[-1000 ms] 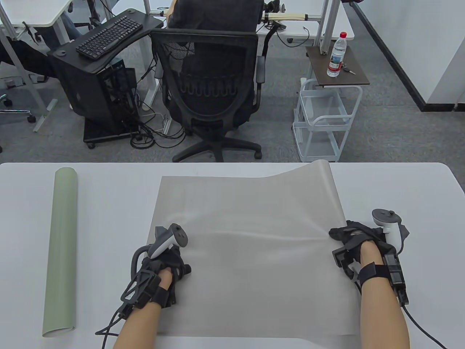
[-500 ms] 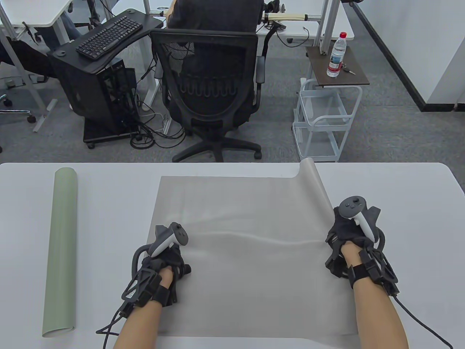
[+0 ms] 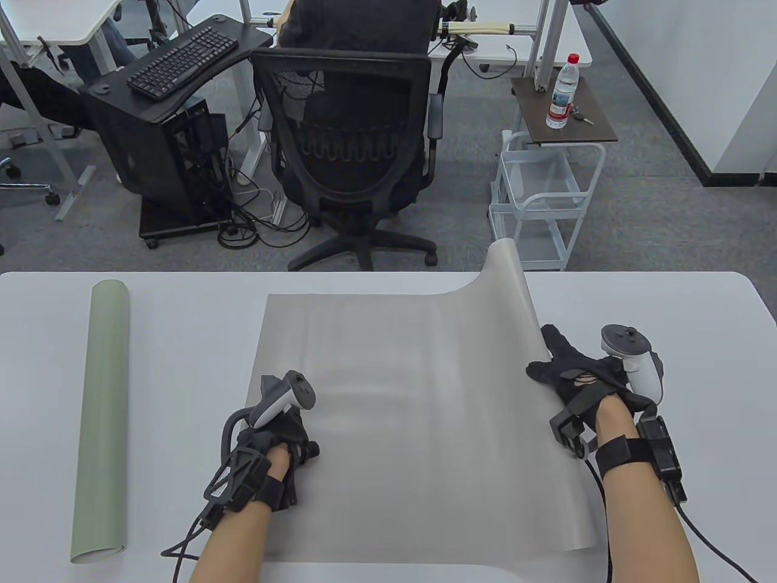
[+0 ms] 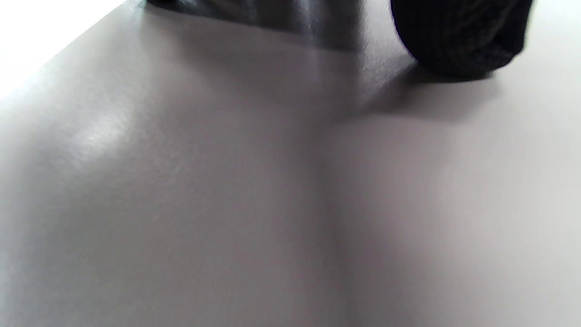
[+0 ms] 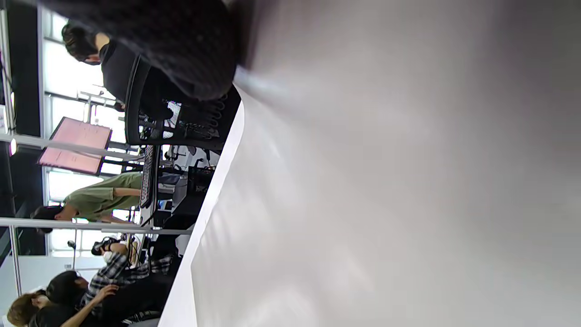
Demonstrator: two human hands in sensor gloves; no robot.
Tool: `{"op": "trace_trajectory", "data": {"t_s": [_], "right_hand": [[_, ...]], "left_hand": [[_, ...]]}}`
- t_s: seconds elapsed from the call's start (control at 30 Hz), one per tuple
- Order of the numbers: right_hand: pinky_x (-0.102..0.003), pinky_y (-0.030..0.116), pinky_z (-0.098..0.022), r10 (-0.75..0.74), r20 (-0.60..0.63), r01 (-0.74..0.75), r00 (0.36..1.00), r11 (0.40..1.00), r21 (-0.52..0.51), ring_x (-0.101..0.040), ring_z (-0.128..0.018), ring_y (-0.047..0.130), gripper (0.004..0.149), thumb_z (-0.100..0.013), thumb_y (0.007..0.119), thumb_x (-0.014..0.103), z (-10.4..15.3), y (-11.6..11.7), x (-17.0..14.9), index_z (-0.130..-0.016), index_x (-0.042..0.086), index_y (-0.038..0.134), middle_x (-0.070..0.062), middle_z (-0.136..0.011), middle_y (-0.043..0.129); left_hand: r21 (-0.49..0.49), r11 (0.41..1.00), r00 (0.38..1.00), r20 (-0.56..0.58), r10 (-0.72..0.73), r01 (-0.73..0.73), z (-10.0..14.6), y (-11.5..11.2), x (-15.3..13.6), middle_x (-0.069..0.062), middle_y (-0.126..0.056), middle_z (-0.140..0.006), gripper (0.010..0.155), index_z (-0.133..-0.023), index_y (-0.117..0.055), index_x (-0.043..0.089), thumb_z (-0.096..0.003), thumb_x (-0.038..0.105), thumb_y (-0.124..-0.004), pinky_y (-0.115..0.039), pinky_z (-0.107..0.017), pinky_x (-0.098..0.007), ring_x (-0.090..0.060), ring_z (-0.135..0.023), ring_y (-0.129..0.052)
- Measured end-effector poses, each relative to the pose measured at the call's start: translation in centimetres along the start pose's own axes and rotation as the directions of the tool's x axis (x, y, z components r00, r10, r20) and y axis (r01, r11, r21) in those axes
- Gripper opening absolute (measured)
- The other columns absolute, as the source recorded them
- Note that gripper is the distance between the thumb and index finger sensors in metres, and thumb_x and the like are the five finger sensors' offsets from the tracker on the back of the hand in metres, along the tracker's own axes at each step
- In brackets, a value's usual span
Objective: Unroll desk mats and stack together
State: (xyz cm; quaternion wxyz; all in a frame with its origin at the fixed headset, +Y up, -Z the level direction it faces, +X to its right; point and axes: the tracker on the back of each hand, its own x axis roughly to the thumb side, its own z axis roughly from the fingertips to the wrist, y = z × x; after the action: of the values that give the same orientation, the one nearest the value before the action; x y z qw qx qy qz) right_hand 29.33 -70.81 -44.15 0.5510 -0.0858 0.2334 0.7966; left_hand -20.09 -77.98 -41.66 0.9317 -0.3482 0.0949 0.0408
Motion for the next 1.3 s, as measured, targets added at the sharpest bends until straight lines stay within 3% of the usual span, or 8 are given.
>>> {"op": "trace_trajectory", "data": {"t_s": [0.13,0.27,0.37,0.47,0.67,0.87,1.17,1.3], "right_hand": [[-0.033,0.087,-0.037,0.369,-0.178,-0.405,0.912,0.88,-0.248,-0.028,-0.06,0.091,0.081,-0.053,0.076,0.022,0.3,0.6,0.6,-0.104,0.038,0.016,-0.007,-0.097,0.062],[-0.033,0.087,-0.036,0.537,-0.336,-0.627,0.774,0.727,-0.281,-0.029,-0.058,0.09,0.081,-0.051,0.077,0.024,-0.3,1.9,1.0,-0.104,0.04,0.017,-0.009,-0.095,0.063],[-0.038,0.085,-0.042,0.629,-0.525,-0.796,0.574,0.579,-0.176,-0.032,-0.062,0.088,0.082,-0.052,0.074,0.03,-1.3,2.9,1.1,-0.103,0.037,0.01,-0.013,-0.096,0.062],[-0.04,0.082,-0.046,0.659,-0.626,-0.854,0.417,0.52,-0.021,-0.033,-0.065,0.084,0.082,-0.053,0.071,0.041,-2.3,3.2,0.7,-0.102,0.038,0.005,-0.013,-0.098,0.058],[-0.041,0.078,-0.05,0.69,-0.653,-0.887,0.311,0.458,0.062,-0.033,-0.069,0.079,0.082,-0.051,0.071,0.048,-3.2,2.2,-1.0,-0.096,0.049,0.002,-0.011,-0.099,0.052],[-0.041,0.075,-0.052,0.662,-0.661,-0.886,0.354,0.463,-0.01,-0.032,-0.069,0.077,0.063,-0.05,0.058,0.043,-3.6,0.6,-3.0,-0.094,0.06,0.017,-0.008,-0.098,0.051],[-0.043,0.076,-0.052,0.659,-0.613,-0.857,0.436,0.511,-0.06,-0.033,-0.068,0.079,0.058,-0.05,0.067,0.037,-4.8,-0.3,-5.1,-0.096,0.056,0.037,-0.006,-0.092,0.062],[-0.043,0.077,-0.052,0.649,-0.597,-0.847,0.471,0.522,-0.099,-0.033,-0.068,0.08,0.058,-0.049,0.07,0.036,-4.9,-0.5,-5.2,-0.097,0.054,0.041,-0.006,-0.091,0.064]], "left_hand": [[-0.007,1.0,1.0,0.002,-0.007,0.007,-0.1,0.1,0.1,-0.02,-0.013,-0.109,0.088,-0.101,-0.022,0.024,-0.036,0.051,-0.075,-0.044,-0.07,-0.064,-0.052,-0.099,-0.025],[-0.013,1.0,1.0,0.0,-0.012,0.012,-0.1,0.1,0.2,-0.021,-0.012,-0.109,0.088,-0.101,-0.022,0.024,-0.0361,0.051,-0.075,-0.044,-0.07,-0.064,-0.052,-0.099,-0.025],[-0.012,1.0,1.0,0.002,-0.012,0.012,-0.1,0.1,0.2,-0.021,-0.013,-0.108,0.088,-0.101,-0.022,0.024,-0.0361,0.051,-0.075,-0.044,-0.07,-0.065,-0.052,-0.099,-0.025],[-0.018,1.0,1.0,0.004,-0.011,0.011,-0.1,0.1,0.2,-0.022,-0.012,-0.108,0.088,-0.1,-0.021,0.023,-0.0364,0.05,-0.075,-0.044,-0.07,-0.065,-0.053,-0.099,-0.024],[-0.023,1.0,1.0,0.007,-0.016,0.017,-0.1,0.1,0.3,-0.023,-0.012,-0.108,0.088,-0.1,-0.021,0.022,-0.0365,0.05,-0.076,-0.044,-0.07,-0.066,-0.054,-0.099,-0.024],[-0.023,1.0,1.0,0.01,-0.019,0.02,-0.2,0.1,0.3,-0.023,-0.012,-0.108,0.088,-0.1,-0.021,0.022,-0.0365,0.05,-0.075,-0.044,-0.07,-0.066,-0.054,-0.099,-0.024],[0.086,0.994,0.998,-0.005,-0.059,0.06,0.9,0.2,1.0,-0.022,-0.02,-0.11,0.088,-0.101,-0.027,0.024,-0.0354,0.05,-0.079,-0.047,-0.068,-0.07,-0.054,-0.1,-0.034],[0.094,0.987,0.978,0.152,-0.143,0.13,4.0,-1.3,4.6,-0.019,-0.017,-0.111,0.092,-0.102,-0.026,0.032,-0.0333,0.058,-0.081,-0.049,-0.067,-0.07,-0.056,-0.1,-0.034]]}}
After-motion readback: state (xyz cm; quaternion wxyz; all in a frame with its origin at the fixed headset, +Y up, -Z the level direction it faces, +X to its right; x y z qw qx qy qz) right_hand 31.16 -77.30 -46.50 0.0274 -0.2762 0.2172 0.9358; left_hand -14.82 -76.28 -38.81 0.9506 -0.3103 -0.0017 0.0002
